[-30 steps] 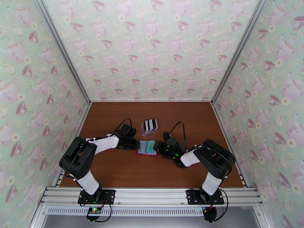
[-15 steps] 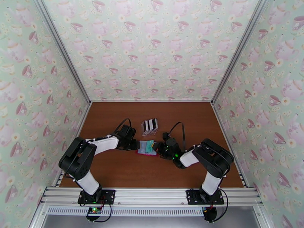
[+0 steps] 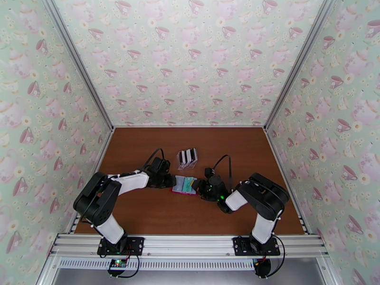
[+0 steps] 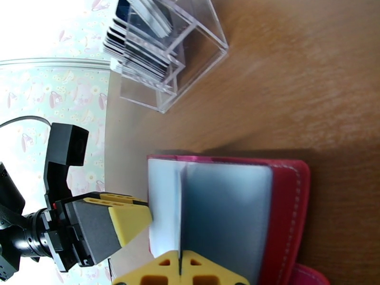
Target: Put the credit cards into the card holder
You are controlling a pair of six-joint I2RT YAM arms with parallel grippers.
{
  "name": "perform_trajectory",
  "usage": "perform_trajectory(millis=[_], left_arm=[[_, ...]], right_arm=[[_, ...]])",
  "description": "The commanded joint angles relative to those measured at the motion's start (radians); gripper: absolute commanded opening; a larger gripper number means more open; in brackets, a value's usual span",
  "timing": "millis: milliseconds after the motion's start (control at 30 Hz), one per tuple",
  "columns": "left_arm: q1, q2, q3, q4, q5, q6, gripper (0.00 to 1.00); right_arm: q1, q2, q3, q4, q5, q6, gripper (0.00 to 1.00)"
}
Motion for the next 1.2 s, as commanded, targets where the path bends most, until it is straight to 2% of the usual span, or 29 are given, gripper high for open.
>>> perform_trajectory(millis=[0, 633, 1167], left_arm=[[-0.056, 0.111, -0.066, -0.007, 0.021, -0.017, 0.35], [-0.058, 0.106, -0.090, 0.009, 0.028, -0.036, 0.35], [-0.059, 0.100, -0.106, 0.025, 0.040, -0.048, 0.35]], right_arm=[[0.018, 0.019, 0.002, 0.028, 0.005, 0.015, 0.00], [0.023, 0.106, -0.018, 0.149, 0.025, 0.033, 0.00], [0.021, 0.150, 0.005, 0.184, 0.028, 0.043, 0.00]])
